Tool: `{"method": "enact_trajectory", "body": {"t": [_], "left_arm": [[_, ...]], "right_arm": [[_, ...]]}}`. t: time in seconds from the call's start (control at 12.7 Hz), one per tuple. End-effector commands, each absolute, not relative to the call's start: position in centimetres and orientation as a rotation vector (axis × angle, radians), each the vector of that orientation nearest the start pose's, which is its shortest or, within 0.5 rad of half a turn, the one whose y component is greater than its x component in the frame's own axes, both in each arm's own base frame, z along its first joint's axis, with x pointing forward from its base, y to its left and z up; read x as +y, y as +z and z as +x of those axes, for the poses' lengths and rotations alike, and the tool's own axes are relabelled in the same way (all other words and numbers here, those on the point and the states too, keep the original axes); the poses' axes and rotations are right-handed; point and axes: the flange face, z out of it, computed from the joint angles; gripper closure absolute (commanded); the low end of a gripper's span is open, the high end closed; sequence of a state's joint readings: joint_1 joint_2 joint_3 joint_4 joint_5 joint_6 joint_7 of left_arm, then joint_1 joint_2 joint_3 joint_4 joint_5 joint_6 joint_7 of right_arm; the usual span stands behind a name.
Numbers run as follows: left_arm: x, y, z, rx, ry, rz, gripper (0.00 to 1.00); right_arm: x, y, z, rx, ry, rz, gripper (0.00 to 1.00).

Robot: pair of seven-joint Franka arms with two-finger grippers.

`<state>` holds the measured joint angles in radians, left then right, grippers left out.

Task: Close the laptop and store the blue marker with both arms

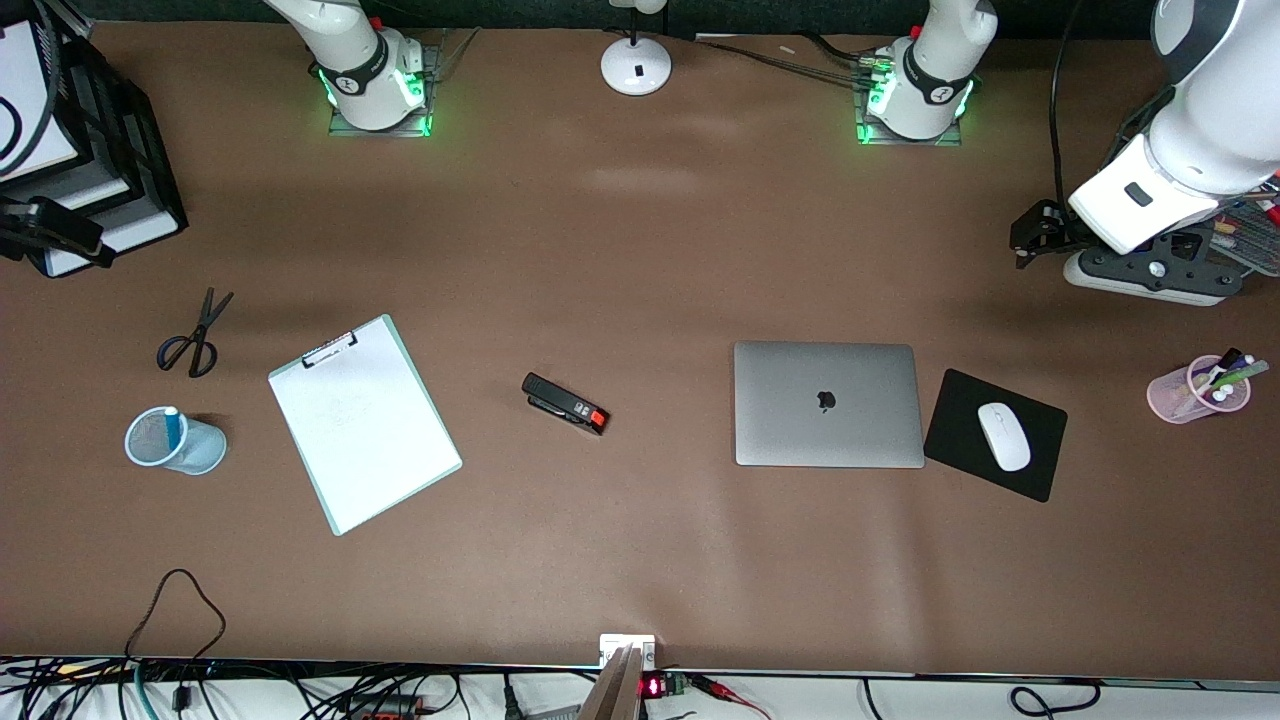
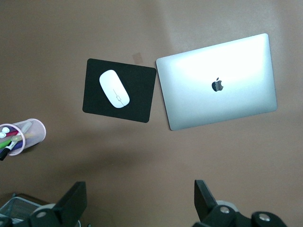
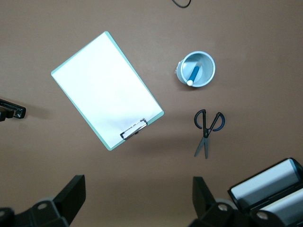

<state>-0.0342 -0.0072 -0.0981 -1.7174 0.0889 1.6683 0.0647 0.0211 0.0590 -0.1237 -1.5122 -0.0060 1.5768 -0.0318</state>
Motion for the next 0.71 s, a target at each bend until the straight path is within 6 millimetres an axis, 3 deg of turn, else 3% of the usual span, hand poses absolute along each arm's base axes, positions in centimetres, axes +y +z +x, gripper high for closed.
{"method": "enact_trajectory", "body": {"t": [0.0,0.32,0.63], "left_arm": [[-6.4,57.6,55.3,0.309,0.065,-3.054,0.0],[-5.7,57.6,55.4,0.293,0.058,-3.048,0.0],[-4.2,57.0,55.8,0.254,0.074,-3.051,0.0]], "right_arm": [[-5.5,62.9,57.1,0.089,-0.053,-3.15,0.0],[-5.8,63.3,56.7,0.108,-0.049,-3.138,0.0],[-4.7,63.3,56.7,0.06,-0.044,-3.141,0.0]]}}
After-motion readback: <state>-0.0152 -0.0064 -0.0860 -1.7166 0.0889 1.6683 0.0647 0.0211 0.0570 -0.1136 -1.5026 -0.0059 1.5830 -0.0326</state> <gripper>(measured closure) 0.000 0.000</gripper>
